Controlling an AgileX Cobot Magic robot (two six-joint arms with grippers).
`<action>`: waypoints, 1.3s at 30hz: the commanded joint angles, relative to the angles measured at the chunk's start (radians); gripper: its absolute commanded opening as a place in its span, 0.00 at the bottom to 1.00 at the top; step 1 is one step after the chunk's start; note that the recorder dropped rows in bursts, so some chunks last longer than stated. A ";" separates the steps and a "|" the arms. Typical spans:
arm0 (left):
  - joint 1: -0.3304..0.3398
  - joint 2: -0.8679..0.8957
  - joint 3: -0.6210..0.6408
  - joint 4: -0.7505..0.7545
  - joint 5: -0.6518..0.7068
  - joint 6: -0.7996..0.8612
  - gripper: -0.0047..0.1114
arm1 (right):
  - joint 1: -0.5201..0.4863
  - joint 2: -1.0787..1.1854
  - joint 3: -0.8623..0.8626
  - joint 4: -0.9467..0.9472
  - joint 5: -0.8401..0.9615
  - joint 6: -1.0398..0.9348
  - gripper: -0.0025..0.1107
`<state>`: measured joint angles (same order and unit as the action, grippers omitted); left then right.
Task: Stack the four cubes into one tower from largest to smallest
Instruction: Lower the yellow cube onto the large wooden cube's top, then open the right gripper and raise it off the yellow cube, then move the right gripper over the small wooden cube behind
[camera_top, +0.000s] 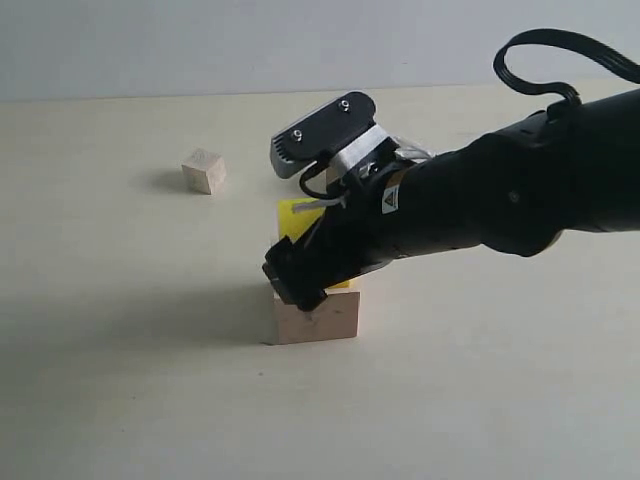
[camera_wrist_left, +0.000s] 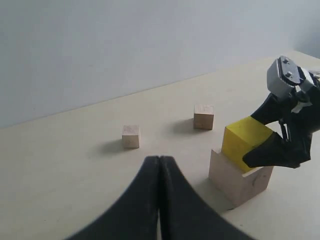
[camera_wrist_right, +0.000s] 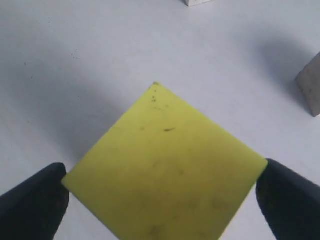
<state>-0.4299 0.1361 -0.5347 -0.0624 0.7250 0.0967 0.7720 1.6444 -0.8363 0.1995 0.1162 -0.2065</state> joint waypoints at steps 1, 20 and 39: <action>0.002 -0.002 0.009 -0.006 -0.014 0.003 0.04 | 0.001 -0.038 -0.001 -0.002 0.002 -0.015 0.87; 0.002 -0.002 0.038 -0.006 -0.068 0.003 0.04 | -0.135 -0.190 -0.192 -0.024 0.325 0.027 0.87; 0.002 -0.002 0.052 -0.006 -0.070 0.003 0.04 | -0.341 0.084 -0.555 -0.049 0.626 -0.016 0.86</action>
<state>-0.4299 0.1361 -0.4859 -0.0624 0.6733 0.0967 0.4364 1.6709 -1.3428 0.1696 0.7313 -0.2074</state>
